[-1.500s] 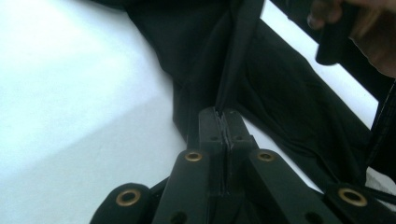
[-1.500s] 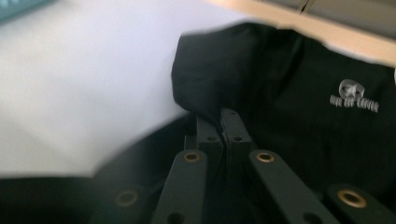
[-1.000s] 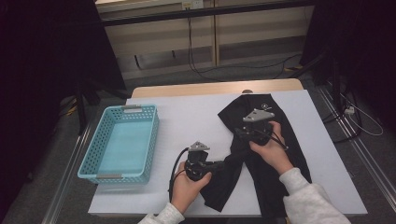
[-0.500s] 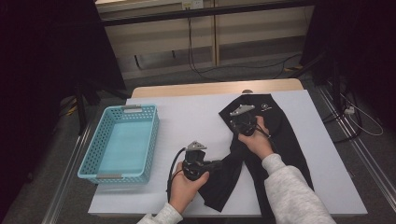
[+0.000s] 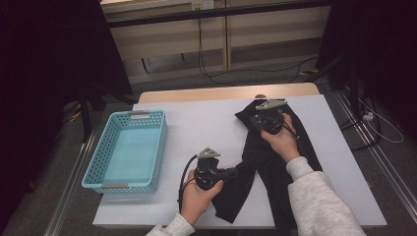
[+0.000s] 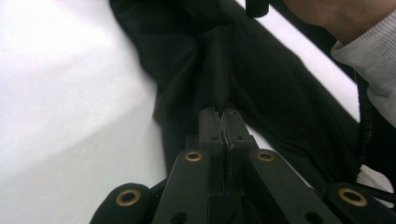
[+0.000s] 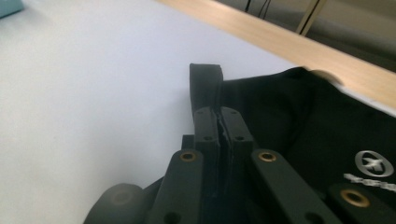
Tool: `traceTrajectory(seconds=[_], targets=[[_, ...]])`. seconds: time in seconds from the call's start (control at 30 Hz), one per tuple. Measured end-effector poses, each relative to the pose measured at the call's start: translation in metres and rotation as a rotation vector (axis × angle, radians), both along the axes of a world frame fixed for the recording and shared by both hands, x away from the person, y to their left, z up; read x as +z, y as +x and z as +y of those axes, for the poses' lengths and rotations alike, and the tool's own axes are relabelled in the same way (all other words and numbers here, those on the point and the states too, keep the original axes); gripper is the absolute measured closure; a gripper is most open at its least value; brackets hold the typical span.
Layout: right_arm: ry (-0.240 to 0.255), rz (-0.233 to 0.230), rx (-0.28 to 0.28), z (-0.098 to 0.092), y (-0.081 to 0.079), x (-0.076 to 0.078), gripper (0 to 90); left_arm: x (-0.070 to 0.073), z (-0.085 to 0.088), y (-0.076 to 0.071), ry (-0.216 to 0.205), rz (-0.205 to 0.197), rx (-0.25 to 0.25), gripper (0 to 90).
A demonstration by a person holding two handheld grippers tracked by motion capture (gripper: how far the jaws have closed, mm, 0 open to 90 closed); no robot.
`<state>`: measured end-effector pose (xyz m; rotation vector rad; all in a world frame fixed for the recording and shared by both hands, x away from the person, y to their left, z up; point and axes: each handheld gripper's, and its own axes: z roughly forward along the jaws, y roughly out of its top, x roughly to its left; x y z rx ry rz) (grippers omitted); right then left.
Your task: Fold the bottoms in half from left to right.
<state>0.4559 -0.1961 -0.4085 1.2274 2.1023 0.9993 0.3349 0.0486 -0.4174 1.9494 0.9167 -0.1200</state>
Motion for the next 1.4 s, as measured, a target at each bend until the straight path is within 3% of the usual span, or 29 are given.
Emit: traceTrajectory(seconds=[0.1,0.23,0.3,0.33,0.37,0.4,0.43,0.47,0.5,0.53,0.6,0.63,0.7,0.73,0.77,0.9,0.97,1.0,1.13,1.2,1.3,1.4], targets=[[0.026,-0.018,-0.022,-0.014,0.002,0.016,87.7,0.01,-0.01,-0.001,-0.029,-0.012,-0.033,89.1],[-0.009,-0.039,-0.082,-0.044,0.01,0.039,88.5,0.034,-0.042,0.003,-0.093,-0.033,-0.097,89.1],[-0.013,-0.076,-0.209,-0.081,0.017,0.056,88.5,0.048,-0.064,0.006,-0.141,-0.029,-0.139,88.9],[-0.013,-0.076,-0.209,-0.081,0.017,0.056,88.5,0.054,-0.075,0.006,-0.165,-0.021,-0.172,88.9],[-0.024,-0.092,-0.268,-0.095,0.019,0.061,88.2,0.06,-0.085,0.007,-0.186,-0.019,-0.199,87.3],[-0.037,-0.12,-0.333,-0.108,0.02,0.065,86.0,0.064,-0.093,0.007,-0.188,-0.036,-0.192,81.1],[-0.009,-0.125,-0.363,-0.118,0.02,0.065,74.1,0.067,-0.098,0.009,-0.165,-0.06,-0.165,64.9],[0.022,-0.091,-0.359,-0.124,0.022,0.064,56.3,0.068,-0.097,0.011,-0.145,-0.073,-0.139,44.7],[0.04,-0.055,-0.333,-0.127,0.022,0.063,49.6,0.066,-0.092,0.015,-0.131,-0.097,-0.115,37.2],[0.047,-0.032,-0.302,-0.126,0.018,0.059,47.0,0.064,-0.086,0.017,-0.116,-0.111,-0.096,36.6],[0.028,-0.02,-0.255,-0.118,0.012,0.053,40.8,0.058,-0.068,0.025,-0.07,-0.112,-0.04,27.4],[0.026,-0.004,-0.187,-0.106,0.004,0.045,34.3,0.054,-0.059,0.029,-0.05,-0.105,-0.021,22.0],[0.033,0.016,-0.155,-0.1,-0.001,0.041,32.9,0.049,-0.041,0.033,-0.013,-0.125,0.005,20.9],[0.014,0.022,-0.099,-0.087,-0.013,0.034,30.5,0.047,-0.033,0.033,0.005,-0.142,0.002,18.0],[0.014,0.022,-0.099,-0.087,-0.013,0.034,30.5,0.044,-0.025,0.034,0.026,-0.153,-0.001,18.0],[0.007,0.036,-0.022,-0.063,-0.042,0.022,28.7,0.031,0.005,0.034,0.109,-0.175,-0.008,14.5],[-0.031,0.034,-0.014,-0.052,-0.056,0.013,28.1,0.024,0.02,0.034,0.136,-0.177,0.005,13.2],[-0.042,0.056,0.005,-0.044,-0.067,0.004,27.3,0.021,0.026,0.034,0.142,-0.18,0.012,13.0],[-0.048,0.06,0.02,-0.037,-0.084,-0.009,27.4,0.008,0.049,0.035,0.18,-0.191,0.039,12.9],[-0.044,0.084,0.02,-0.037,-0.093,-0.016,26.8,0.003,0.058,0.035,0.184,-0.184,0.053,12.8],[-0.038,0.083,0.0,-0.041,-0.1,-0.018,26.6,-0.001,0.067,0.035,0.194,-0.172,0.07,12.3],[-0.077,0.085,-0.024,-0.047,-0.114,-0.025,26.1,-0.003,0.072,0.034,0.202,-0.173,0.068,11.4]])
